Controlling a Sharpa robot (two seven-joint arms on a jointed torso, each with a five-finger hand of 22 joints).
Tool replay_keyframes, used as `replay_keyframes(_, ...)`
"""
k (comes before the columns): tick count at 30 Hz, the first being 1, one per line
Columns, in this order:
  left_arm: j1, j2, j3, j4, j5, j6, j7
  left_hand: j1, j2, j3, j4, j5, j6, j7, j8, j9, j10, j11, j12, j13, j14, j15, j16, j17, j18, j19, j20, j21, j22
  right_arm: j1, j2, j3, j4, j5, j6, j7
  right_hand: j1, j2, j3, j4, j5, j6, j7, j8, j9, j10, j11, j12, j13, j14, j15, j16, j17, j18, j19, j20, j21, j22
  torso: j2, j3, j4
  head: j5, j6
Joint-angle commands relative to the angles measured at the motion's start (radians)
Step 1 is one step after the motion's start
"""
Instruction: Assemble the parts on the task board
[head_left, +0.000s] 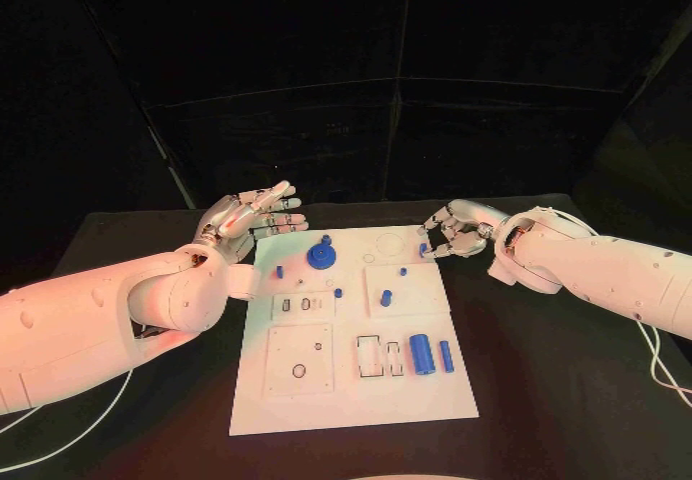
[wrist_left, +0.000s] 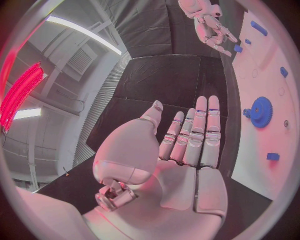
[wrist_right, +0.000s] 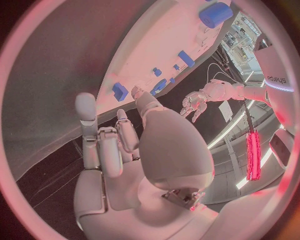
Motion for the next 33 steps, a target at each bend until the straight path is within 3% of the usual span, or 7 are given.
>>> replay_keyframes(1, 0.001, 0.001, 0.0, 0.0, -0.004, 0.015, 0.004, 0.003, 0.003, 0.0, -0.005, 0.006, 0.007, 0.047, -0.001, 0.001, 0.0, 0.0, -0.003, 0.0, 0.006, 0.002, -0.007, -0.002, 0.012, 0.008, -0.001, -0.006, -0.003, 0.0, 0.007, 0.0, -0.007, -0.021, 0.025, -0.009, 0.002, -0.004, -0.006, 0.0, -0.003, -0.006, 0.0, -0.004, -0.001, -0.007, 0.002, -0.004, -0.001, 0.078, 0.003, -0.006, 0.126, -0.004, -0.007, 0.003, -0.006, -0.002, 0.0, 0.0007, 0.0004, 0.0, 0.0)
replay_keyframes(10, 0.001, 0.002, 0.0, -0.001, -0.004, 0.015, 0.004, 0.003, 0.003, 0.0, -0.005, 0.006, 0.007, 0.047, -0.001, 0.001, 0.0, 0.0, -0.003, 0.0, 0.006, 0.002, -0.007, -0.002, 0.012, 0.008, -0.001, -0.006, -0.003, -0.003, 0.02, 0.0, -0.025, -0.029, 0.004, -0.035, -0.001, 0.001, -0.009, 0.002, -0.004, -0.005, 0.0, -0.003, 0.0, -0.004, 0.003, -0.002, 0.003, 0.079, 0.003, -0.005, 0.131, -0.004, -0.005, 0.004, -0.004, 0.002, 0.0, 0.0004, 0.0017, -0.001, -0.001)
replay_keyframes(23, 0.001, 0.002, 0.0, -0.001, -0.004, 0.014, 0.004, 0.003, 0.003, 0.0, -0.005, 0.006, 0.007, 0.047, -0.001, 0.001, 0.0, 0.0, -0.003, 0.0, 0.006, 0.002, -0.007, -0.002, 0.012, 0.008, -0.001, -0.006, -0.003, -0.004, 0.03, 0.0, -0.031, -0.04, 0.007, -0.053, 0.012, 0.034, -0.01, -0.006, -0.018, 0.058, -0.015, 0.035, 0.009, 0.008, -0.01, 0.007, 0.016, 0.081, -0.007, -0.003, 0.138, -0.004, 0.0, -0.003, 0.003, 0.01, 0.0, 0.0012, 0.0009, 0.0, -0.002)
replay_keyframes(33, 0.001, 0.001, 0.0, -0.001, -0.004, 0.013, 0.004, 0.003, 0.003, 0.0, -0.005, 0.006, 0.007, 0.047, -0.001, 0.001, 0.0, 0.0, -0.003, 0.0, 0.006, 0.002, -0.007, -0.002, 0.012, 0.008, -0.001, -0.006, -0.003, -0.005, 0.031, 0.0, -0.032, -0.049, 0.007, -0.056, 0.021, 0.044, -0.004, -0.016, -0.032, 0.074, -0.018, 0.043, 0.008, 0.013, -0.014, 0.009, 0.021, 0.082, -0.01, -0.002, 0.141, -0.005, 0.003, -0.006, 0.006, 0.014, -0.001, 0.0018, 0.0005, -0.001, -0.002)
